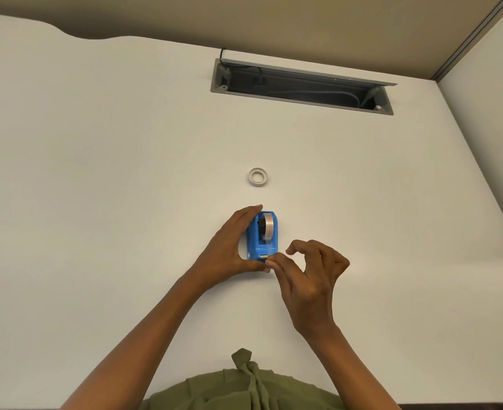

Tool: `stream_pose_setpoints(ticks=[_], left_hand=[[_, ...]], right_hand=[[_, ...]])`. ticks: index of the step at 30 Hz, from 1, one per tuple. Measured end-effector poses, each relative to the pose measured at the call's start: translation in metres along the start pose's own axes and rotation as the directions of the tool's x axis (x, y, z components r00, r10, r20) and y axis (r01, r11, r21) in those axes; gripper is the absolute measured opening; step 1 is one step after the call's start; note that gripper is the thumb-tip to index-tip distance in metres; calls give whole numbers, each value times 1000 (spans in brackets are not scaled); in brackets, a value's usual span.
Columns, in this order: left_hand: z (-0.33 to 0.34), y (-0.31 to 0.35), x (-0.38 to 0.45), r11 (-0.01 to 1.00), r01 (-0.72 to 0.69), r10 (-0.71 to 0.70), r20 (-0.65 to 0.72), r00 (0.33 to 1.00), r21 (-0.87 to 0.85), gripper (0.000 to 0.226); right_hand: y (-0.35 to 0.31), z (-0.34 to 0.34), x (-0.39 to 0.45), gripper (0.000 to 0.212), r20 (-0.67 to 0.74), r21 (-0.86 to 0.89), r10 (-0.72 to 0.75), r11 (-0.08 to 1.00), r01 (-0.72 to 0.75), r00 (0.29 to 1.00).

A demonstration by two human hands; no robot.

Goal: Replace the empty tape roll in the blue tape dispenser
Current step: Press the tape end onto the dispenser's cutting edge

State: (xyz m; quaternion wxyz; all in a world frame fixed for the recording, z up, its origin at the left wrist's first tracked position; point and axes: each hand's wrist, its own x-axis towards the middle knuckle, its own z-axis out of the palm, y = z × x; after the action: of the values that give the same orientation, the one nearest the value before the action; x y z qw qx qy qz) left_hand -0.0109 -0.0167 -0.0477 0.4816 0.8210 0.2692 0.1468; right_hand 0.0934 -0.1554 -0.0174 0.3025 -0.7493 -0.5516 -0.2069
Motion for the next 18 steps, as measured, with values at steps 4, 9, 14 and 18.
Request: stream_pose_setpoints(ticks=[4,9,14,18], left_hand=[[0,-1,0,1000,0,0,3,1000,4,95],[0,1,0,1000,3,-3,10,1000,-2,93],[-1,2,0,1000,-3,3,13,1000,-11,91],[-1,4,0,1000,0,0,12,1000,-13,89]], right_hand=[[0,0,-5,16,6,-23,-20,1000,20,1000],[-1,2,-8,16,5,-28,-21,999,21,1000],[-1,4,-10,18,19,-31,-11,999,12,1000],[-1,4,-10,18,14,-39,-19,999,20,1000]])
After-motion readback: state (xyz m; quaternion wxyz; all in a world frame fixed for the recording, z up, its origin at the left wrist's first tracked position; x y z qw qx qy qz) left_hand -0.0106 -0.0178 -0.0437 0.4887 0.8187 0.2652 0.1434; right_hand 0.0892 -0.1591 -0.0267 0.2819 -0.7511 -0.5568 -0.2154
